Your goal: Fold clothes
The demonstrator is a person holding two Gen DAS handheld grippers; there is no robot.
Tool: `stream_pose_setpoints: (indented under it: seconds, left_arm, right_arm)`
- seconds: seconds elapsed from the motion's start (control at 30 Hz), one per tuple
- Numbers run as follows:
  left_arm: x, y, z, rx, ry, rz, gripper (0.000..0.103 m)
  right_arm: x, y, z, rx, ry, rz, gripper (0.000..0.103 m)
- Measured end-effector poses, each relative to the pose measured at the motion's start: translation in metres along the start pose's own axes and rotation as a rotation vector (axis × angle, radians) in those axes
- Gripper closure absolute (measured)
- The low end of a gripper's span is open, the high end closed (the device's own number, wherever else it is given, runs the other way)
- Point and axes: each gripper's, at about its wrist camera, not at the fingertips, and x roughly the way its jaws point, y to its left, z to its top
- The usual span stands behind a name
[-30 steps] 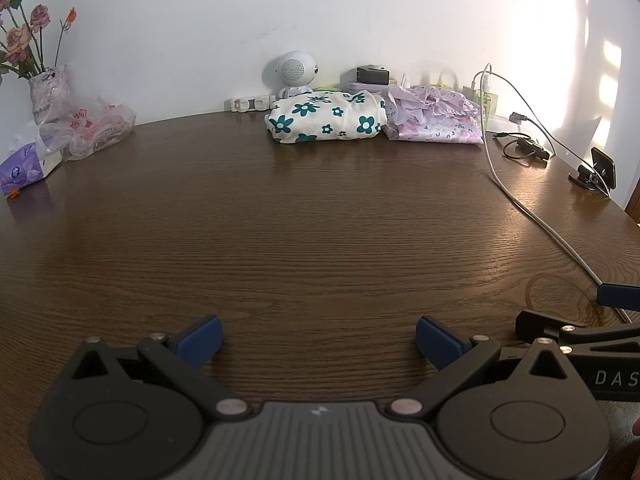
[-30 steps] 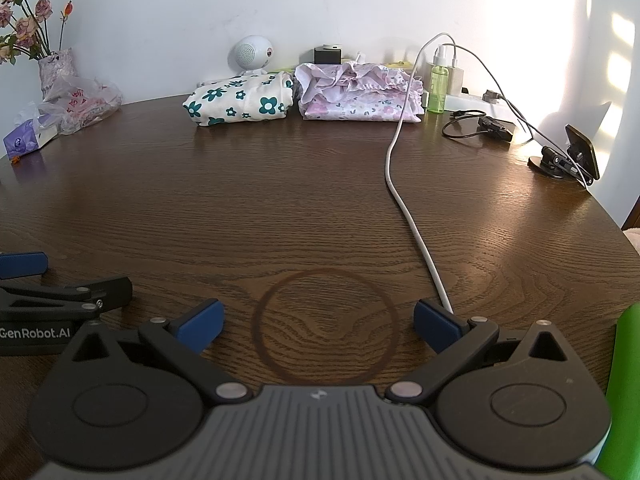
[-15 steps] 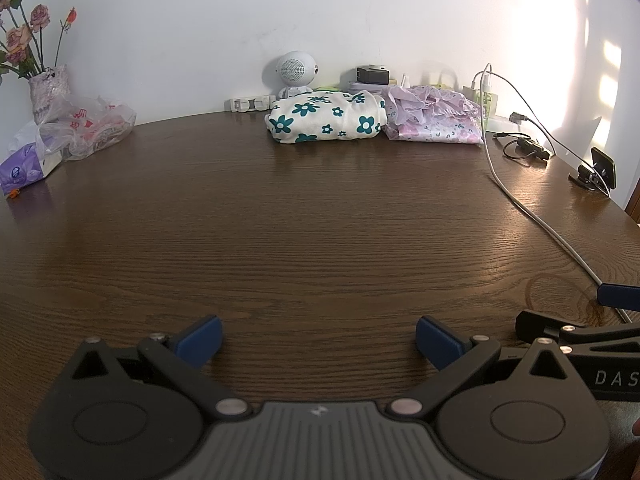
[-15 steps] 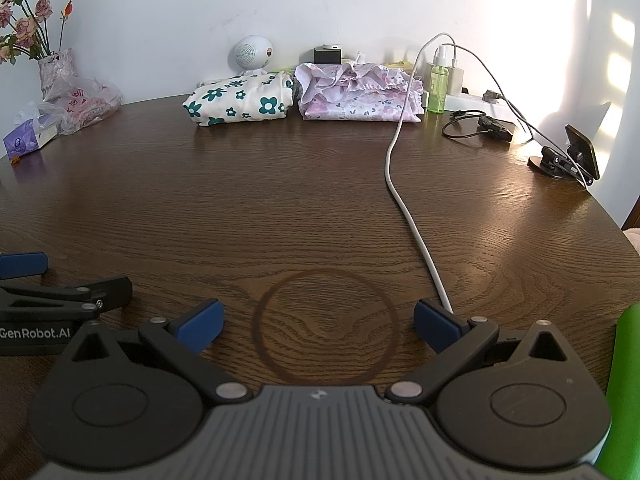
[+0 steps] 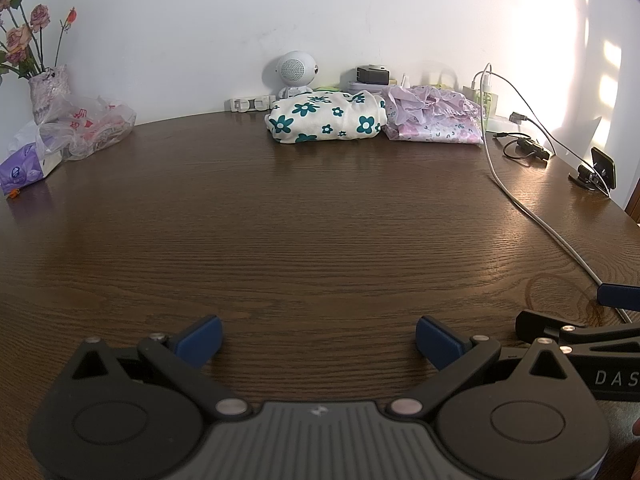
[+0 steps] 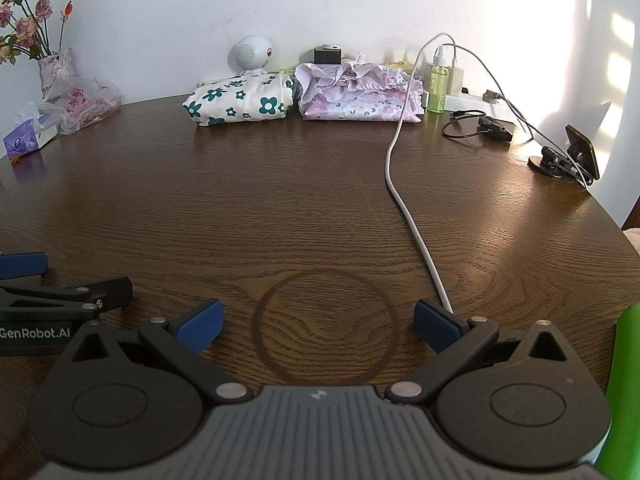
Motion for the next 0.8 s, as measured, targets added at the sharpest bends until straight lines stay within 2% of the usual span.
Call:
stream_pose_setpoints:
  seconds: [0.8]
  left_arm:
    - [0.0,-0.011,0.003,0.0,-0.001,0.0,0.0]
  right_arm:
    - [0.0,0.0,-0.001,-0.001,-0.002,0.002,0.001]
